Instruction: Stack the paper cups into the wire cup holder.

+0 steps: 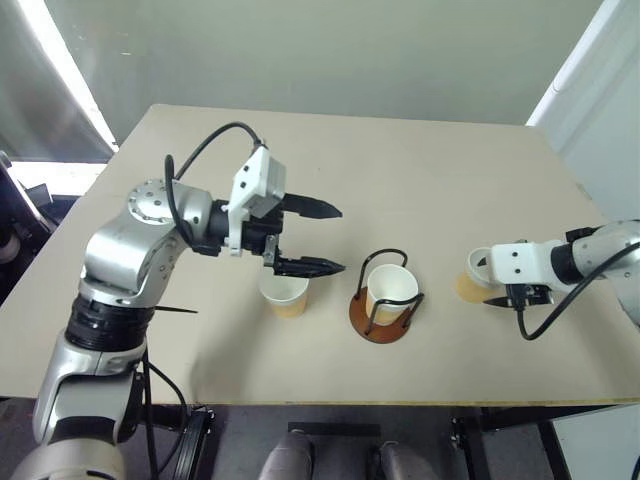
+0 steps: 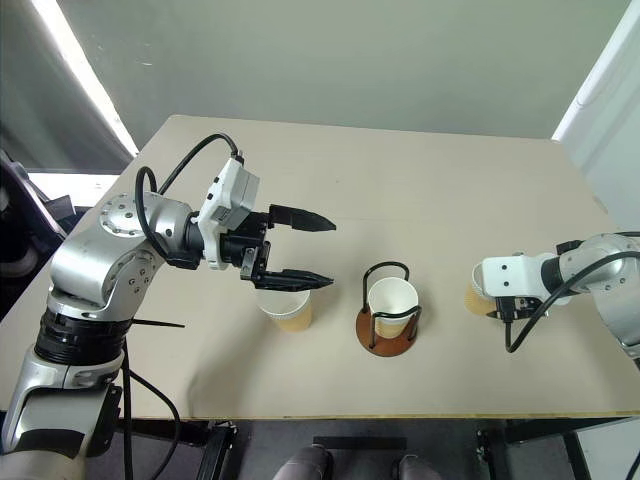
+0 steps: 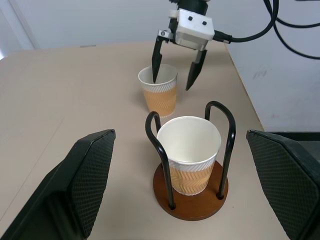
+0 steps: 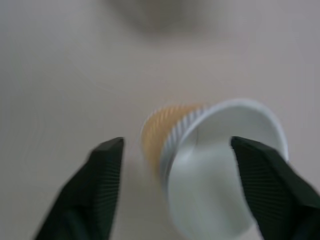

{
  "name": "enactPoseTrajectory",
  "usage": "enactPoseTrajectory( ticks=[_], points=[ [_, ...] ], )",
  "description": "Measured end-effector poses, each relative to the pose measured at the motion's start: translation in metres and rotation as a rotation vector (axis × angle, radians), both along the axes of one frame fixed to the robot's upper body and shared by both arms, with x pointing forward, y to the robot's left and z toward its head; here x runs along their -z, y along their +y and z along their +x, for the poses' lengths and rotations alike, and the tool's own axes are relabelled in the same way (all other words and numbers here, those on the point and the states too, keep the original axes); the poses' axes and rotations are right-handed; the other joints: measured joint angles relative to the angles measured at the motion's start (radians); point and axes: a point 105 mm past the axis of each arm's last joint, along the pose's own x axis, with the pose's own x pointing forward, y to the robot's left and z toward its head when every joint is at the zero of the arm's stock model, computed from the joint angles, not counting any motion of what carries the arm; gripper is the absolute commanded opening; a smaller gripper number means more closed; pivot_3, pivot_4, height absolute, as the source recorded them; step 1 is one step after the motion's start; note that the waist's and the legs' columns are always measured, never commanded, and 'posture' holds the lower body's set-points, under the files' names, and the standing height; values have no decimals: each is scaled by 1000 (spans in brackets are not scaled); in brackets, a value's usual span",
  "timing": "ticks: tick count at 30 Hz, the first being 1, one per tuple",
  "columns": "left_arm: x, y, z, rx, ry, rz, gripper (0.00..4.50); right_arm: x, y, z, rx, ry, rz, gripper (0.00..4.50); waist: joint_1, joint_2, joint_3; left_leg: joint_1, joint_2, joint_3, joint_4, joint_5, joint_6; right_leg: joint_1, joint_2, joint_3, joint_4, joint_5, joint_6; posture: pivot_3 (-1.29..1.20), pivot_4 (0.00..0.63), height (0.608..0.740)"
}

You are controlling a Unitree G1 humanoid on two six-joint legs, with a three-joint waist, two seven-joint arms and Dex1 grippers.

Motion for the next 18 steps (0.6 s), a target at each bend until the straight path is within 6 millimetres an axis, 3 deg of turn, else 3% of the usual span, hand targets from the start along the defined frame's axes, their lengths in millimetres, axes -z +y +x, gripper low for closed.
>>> enactPoseTrajectory(
  ticks=[6,14,18],
  points=[
    [0,0,0,-2,-1,0,4500,2,2,0,-10,12,-10,30,0,0,0,0,0,0,0,0,0,0,0,0,0,0,0,0,150,740],
    [0,0,0,-5,1,1,4500,2,2,-3,-18,32,-14,30,0,0,0,0,0,0,0,0,0,0,0,0,0,0,0,0,150,740],
    [0,0,1,-7,0,5,4500,-9,4,-4,-19,9,6,30,0,0,0,0,0,0,0,0,0,0,0,0,0,0,0,0,150,740]
  ],
)
